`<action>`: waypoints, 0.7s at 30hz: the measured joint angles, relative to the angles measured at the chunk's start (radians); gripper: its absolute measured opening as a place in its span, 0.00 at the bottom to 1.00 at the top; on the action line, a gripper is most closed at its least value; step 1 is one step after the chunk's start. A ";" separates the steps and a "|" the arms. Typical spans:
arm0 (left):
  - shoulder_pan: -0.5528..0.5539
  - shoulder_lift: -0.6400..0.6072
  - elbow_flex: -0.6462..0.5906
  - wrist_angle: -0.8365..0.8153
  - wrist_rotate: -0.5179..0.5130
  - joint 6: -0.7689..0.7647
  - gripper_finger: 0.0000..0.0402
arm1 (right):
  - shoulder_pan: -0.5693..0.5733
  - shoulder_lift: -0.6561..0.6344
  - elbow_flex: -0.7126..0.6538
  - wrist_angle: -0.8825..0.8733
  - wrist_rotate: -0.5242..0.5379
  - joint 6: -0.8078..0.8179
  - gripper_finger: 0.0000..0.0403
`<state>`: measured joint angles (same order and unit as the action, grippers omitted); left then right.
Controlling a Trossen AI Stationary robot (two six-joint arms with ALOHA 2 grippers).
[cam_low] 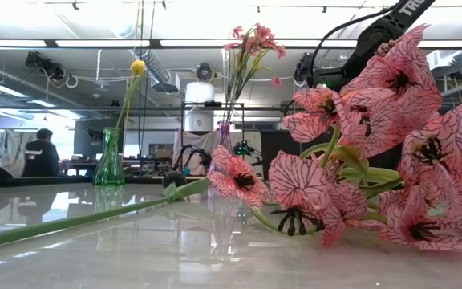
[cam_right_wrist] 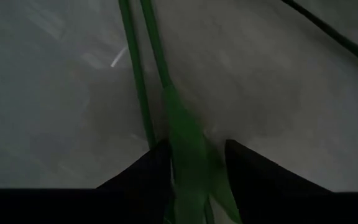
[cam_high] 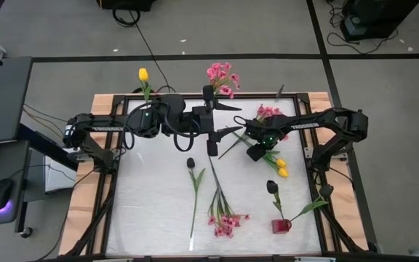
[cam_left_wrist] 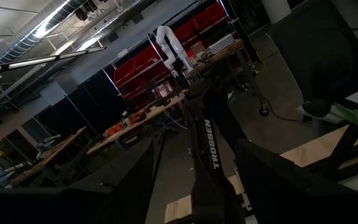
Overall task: Sort flowers into vase by color
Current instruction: Put the top yellow flower into the green vase
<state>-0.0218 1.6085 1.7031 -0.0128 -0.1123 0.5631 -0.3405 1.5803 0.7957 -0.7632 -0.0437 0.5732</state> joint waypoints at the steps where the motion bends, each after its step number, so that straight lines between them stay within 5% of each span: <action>1: 0.000 0.000 0.000 0.000 0.000 0.000 0.58 | 0.000 0.000 0.000 0.000 0.000 0.000 0.38; 13: 0.000 0.000 0.000 0.000 0.000 0.000 0.58 | -0.001 0.001 0.000 -0.002 -0.026 0.001 0.17; 21: 0.000 0.000 0.000 0.000 0.000 0.000 0.58 | 0.000 -0.029 -0.004 -0.025 -0.086 0.001 0.11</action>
<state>-0.0216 1.6085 1.7033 -0.0128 -0.1121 0.5630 -0.3405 1.5510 0.7918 -0.7886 -0.1300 0.5744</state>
